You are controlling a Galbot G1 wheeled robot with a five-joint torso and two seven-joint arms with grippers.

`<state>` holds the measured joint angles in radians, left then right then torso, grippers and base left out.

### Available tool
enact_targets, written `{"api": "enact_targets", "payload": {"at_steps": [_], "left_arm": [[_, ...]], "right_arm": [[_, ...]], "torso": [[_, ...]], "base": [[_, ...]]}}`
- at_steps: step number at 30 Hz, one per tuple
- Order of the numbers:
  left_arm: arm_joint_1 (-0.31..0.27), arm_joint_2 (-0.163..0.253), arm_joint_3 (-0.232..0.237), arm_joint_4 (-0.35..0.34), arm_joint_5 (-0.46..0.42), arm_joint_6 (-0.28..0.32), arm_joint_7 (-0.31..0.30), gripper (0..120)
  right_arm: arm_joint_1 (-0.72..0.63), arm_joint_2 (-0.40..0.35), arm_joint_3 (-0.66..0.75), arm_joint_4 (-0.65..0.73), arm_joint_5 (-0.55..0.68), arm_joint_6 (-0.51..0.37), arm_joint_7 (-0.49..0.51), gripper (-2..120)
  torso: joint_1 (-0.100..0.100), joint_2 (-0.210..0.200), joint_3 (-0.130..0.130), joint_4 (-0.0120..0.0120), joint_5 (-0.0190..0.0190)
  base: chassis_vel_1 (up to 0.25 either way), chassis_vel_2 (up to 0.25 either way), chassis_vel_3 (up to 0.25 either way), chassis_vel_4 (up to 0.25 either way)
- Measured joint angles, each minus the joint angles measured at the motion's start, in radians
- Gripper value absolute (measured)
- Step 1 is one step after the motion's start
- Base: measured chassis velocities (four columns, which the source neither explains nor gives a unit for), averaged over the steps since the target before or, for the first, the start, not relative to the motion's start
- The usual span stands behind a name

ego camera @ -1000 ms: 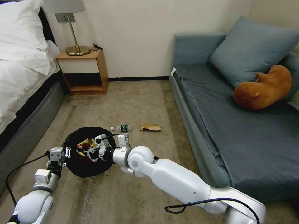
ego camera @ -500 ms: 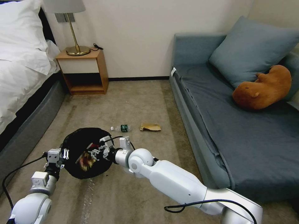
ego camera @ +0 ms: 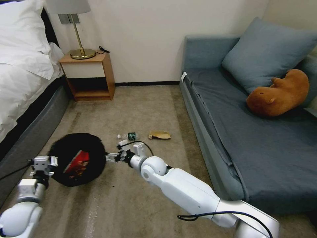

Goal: Pick up the trash bin, then pick up the garbage on the floor and place it into the trash bin.

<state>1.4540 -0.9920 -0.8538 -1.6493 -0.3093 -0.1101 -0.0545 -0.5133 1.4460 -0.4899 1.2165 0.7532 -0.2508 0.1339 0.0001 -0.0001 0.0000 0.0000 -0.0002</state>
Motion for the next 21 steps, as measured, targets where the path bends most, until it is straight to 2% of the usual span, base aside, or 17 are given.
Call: {"api": "enact_targets", "payload": {"at_steps": [5, 10, 21], "left_arm": [[-0.008, 0.013, -0.013, 0.021, -0.020, 0.000, -0.014, 5], [-0.026, 0.018, -0.006, 0.031, -0.031, -0.001, -0.016, 5], [-0.067, 0.062, 0.023, 0.049, -0.044, -0.001, -0.017, 5]], "right_arm": [[-0.002, 0.015, 0.052, -0.095, -0.084, 0.026, 0.039, 100], [-0.015, 0.026, 0.113, -0.161, -0.162, 0.050, 0.091, 100], [-0.042, 0.044, 0.207, -0.209, -0.237, 0.054, 0.182, 100]], "torso": [[0.000, 0.000, 0.000, 0.0002, 0.0001], [0.000, 0.000, 0.000, -0.0001, 0.0001], [0.000, 0.000, 0.000, -0.0001, 0.0002]], "base": [[0.000, 0.000, 0.000, 0.000], [0.000, 0.000, 0.000, 0.000], [0.000, 0.000, 0.000, 0.000]]}}
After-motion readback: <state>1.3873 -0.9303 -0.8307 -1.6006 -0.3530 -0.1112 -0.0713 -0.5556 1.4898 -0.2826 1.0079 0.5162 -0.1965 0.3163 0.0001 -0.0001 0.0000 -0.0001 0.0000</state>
